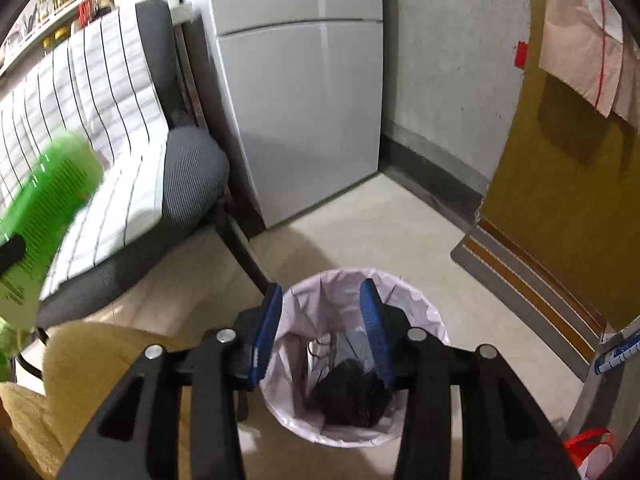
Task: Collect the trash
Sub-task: 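Lower the green bottle into the wastebasket and open the left gripper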
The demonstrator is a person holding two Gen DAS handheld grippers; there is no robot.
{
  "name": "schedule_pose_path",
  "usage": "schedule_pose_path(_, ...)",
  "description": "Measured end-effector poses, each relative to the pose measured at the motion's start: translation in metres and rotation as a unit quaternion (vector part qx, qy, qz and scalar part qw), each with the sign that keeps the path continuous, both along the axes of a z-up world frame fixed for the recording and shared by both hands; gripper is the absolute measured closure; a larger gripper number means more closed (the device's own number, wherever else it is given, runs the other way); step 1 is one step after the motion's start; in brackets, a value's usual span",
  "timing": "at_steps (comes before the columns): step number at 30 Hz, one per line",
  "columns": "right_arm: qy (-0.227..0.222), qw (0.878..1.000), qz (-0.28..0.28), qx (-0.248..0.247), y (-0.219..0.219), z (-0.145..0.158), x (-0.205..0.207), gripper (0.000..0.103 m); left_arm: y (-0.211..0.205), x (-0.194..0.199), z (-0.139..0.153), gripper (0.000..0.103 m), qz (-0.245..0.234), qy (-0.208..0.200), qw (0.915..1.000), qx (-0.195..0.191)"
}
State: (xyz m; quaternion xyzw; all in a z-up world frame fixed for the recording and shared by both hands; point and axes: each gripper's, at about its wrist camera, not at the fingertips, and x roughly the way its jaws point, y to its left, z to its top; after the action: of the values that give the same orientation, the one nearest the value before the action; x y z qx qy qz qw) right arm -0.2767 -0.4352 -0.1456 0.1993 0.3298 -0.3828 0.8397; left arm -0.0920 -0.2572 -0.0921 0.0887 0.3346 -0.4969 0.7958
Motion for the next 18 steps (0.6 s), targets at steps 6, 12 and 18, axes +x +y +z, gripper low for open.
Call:
schedule_pose_path(6,-0.046,0.998,-0.023,-0.026,-0.007,0.027,-0.021,0.063,-0.013,-0.018,-0.003,0.044,-0.040,0.002,0.9992,0.009)
schedule_pose_path(12,-0.084,0.994,-0.051,-0.049,-0.018,0.049,-0.047,0.063,-0.048,-0.054,-0.005,0.044,-0.110,-0.005,0.9938,0.012)
schedule_pose_path(18,-0.094,0.991,-0.077,-0.058,-0.032,0.052,-0.071,0.063,-0.100,-0.080,-0.015,0.041,-0.182,0.022,0.9830,0.014)
